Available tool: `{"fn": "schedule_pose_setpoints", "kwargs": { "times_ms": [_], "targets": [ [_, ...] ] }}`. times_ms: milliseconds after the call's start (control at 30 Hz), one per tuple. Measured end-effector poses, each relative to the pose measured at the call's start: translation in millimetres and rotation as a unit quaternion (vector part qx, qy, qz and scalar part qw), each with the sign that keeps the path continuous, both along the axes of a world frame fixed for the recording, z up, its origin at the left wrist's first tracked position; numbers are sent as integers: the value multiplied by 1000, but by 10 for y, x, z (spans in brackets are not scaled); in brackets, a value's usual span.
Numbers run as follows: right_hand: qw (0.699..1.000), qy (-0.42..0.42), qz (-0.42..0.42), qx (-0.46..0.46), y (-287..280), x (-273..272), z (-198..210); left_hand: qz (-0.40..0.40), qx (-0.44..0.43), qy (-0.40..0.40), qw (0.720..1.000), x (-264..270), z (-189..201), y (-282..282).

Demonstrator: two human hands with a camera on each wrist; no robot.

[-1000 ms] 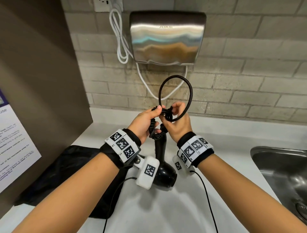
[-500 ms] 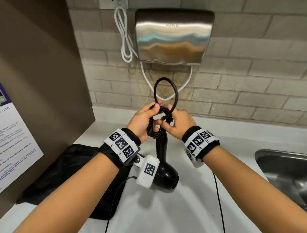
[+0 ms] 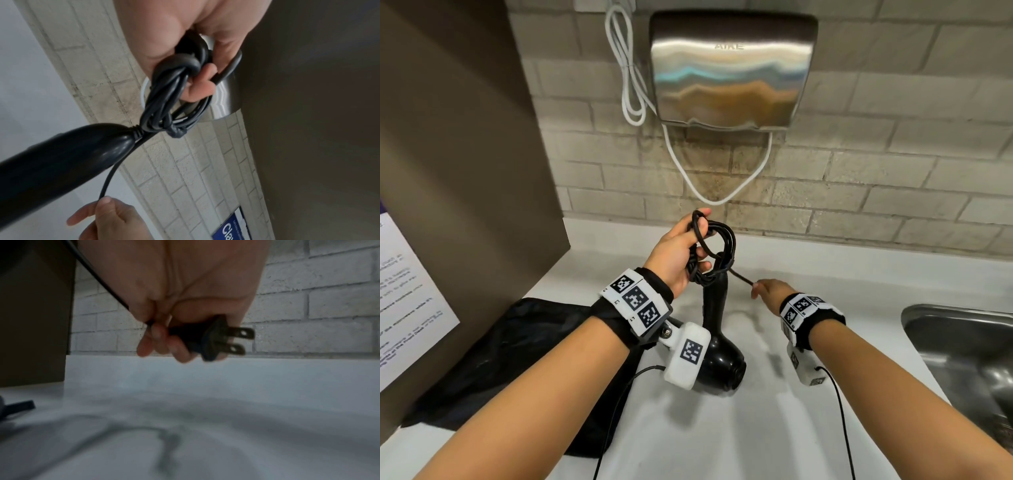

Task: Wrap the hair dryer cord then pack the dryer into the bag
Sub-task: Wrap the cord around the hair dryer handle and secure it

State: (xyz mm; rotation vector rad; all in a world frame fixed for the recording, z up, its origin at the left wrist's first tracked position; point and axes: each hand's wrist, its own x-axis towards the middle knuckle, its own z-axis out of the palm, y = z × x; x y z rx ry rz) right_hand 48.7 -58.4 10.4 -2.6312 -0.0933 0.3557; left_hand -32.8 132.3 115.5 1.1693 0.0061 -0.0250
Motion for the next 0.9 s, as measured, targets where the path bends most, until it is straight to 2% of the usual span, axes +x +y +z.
{"fn": "schedule_pose_setpoints", "kwargs": {
  "times_ms": [100, 200, 333, 467, 700, 800, 900],
  "targets": [
    [999, 1, -8, 52, 107, -50, 56, -7, 5, -11, 1000, 6, 56, -27],
    [996, -61, 39, 61, 218, -101, 196, -23, 7, -18, 1000, -8, 110, -17],
    [969, -120, 106, 190, 382, -227, 396, -35, 8, -20, 999, -36, 109, -39],
    [951, -156, 130, 234, 457, -282, 461, -44, 13, -26, 999, -77, 125, -42],
    [913, -267, 42, 306, 438, -250, 482, -1, 88, -59, 994, -105, 132, -48],
    [892, -311, 27, 328, 419, -221, 503, 10, 89, -69, 994, -116, 129, -58],
    [890, -319, 14, 325, 375, -166, 503, 24, 71, -69, 995, -108, 102, -60]
  ]
}}
